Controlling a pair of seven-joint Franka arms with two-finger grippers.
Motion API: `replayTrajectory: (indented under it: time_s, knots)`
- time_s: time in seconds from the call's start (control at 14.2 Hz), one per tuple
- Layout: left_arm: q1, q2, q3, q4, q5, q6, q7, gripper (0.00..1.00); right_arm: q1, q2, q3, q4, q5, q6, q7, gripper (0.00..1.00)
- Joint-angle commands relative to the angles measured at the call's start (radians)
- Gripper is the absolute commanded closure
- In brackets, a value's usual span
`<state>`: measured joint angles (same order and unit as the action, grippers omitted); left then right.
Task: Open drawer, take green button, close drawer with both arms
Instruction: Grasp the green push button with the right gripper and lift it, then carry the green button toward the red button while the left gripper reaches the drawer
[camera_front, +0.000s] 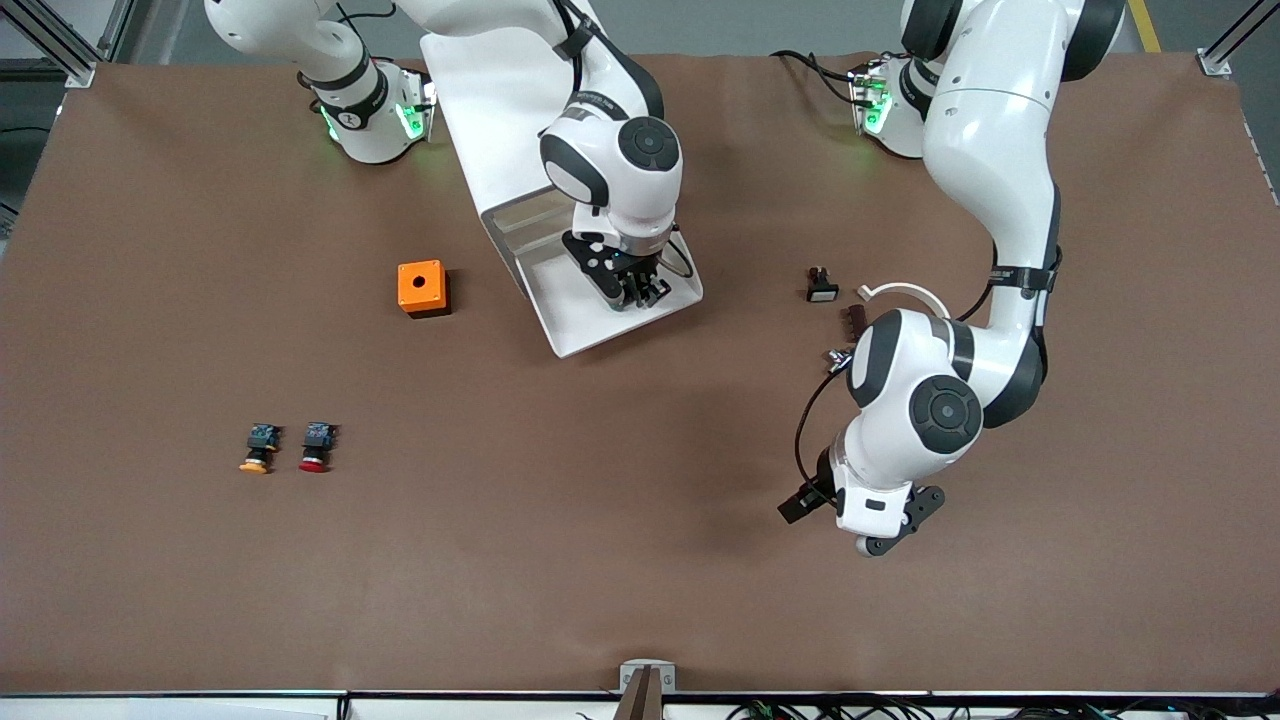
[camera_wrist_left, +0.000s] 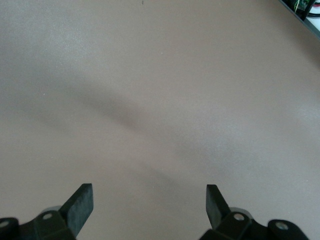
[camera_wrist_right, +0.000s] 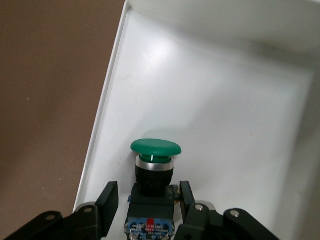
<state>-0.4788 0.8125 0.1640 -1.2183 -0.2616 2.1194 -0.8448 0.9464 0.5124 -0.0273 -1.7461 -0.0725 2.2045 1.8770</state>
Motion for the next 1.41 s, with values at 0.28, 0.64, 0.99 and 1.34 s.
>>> replayTrajectory:
  time_s: [0.28,0.64,0.99,1.34]
  knots:
    - [0.000,-0.010,0.003,-0.015,0.018,0.010,0.018,0.01,0.000,0.018,-0.003,0.023,0.013,0.000,0.007,1.00]
    - [-0.001,-0.012,0.003,-0.015,0.018,0.010,0.018,0.01,-0.037,0.002,-0.002,0.049,0.013,-0.014,-0.004,1.00]
    - [-0.009,-0.015,0.006,-0.027,0.034,0.010,0.009,0.01,-0.102,-0.049,-0.006,0.150,0.072,-0.190,-0.171,1.00]
    - [-0.075,-0.021,-0.001,-0.056,0.103,0.001,0.003,0.01,-0.187,-0.164,-0.009,0.140,0.074,-0.339,-0.407,1.00]
